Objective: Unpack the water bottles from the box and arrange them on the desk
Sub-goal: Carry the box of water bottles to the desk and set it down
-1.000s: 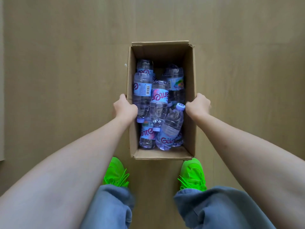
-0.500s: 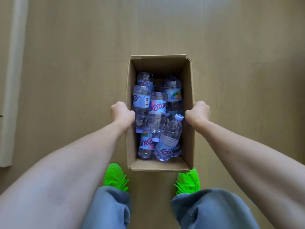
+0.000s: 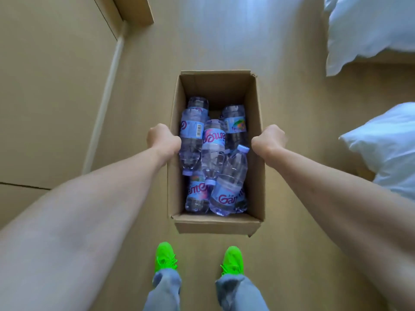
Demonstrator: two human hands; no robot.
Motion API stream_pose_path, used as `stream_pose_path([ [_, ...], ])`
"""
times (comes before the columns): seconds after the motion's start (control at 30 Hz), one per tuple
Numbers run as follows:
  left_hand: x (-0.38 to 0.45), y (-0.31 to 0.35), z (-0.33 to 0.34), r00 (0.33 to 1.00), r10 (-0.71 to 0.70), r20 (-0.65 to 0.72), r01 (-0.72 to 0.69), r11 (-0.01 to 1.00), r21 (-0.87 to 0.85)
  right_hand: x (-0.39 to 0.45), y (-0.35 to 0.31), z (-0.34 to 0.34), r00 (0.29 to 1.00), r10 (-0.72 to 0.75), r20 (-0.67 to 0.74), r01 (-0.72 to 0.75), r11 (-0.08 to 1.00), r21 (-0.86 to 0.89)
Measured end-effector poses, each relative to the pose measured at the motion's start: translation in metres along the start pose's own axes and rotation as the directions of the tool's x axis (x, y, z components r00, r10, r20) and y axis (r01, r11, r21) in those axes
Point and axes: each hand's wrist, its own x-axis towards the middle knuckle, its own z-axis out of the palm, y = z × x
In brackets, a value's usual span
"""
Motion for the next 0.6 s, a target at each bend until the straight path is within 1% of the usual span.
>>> stream_pose_path([
  [0.17, -0.017, 0.099, -0.137, 0.986, 0.035, -0.164, -0.055, 0.991, -0.123, -0.017, -0.107, -0.153, 0.977, -0.165, -0.138, 0.173, 0.984, 0.052],
  [0.27, -0.015, 0.155, -0.209, 0.958, 0.092, -0.272, -0.138, 0.978, -0.154, -0.019, -0.166, -0.227, 0.936, -0.271, -0.223, 0.289, 0.956, 0.053],
  [0.33, -0.01, 0.189, -0.254, 0.935, 0.131, -0.33, -0.192, 0.969, -0.158, -0.019, -0.201, -0.271, 0.917, -0.299, -0.265, 0.323, 0.945, 0.052],
  [0.4, 0.001, 0.219, -0.292, 0.913, 0.172, -0.371, -0.247, 0.955, -0.166, -0.015, -0.236, -0.308, 0.901, -0.319, -0.294, 0.352, 0.933, 0.069],
  [0.47, 0.017, 0.246, -0.322, 0.9, 0.207, -0.383, -0.304, 0.929, -0.213, -0.009, -0.268, -0.336, 0.884, -0.338, -0.323, 0.386, 0.917, 0.096],
  [0.6, 0.072, 0.288, -0.371, 0.862, 0.278, -0.424, -0.398, 0.89, -0.224, 0.017, -0.333, -0.372, 0.851, -0.34, -0.4, 0.425, 0.894, 0.144],
])
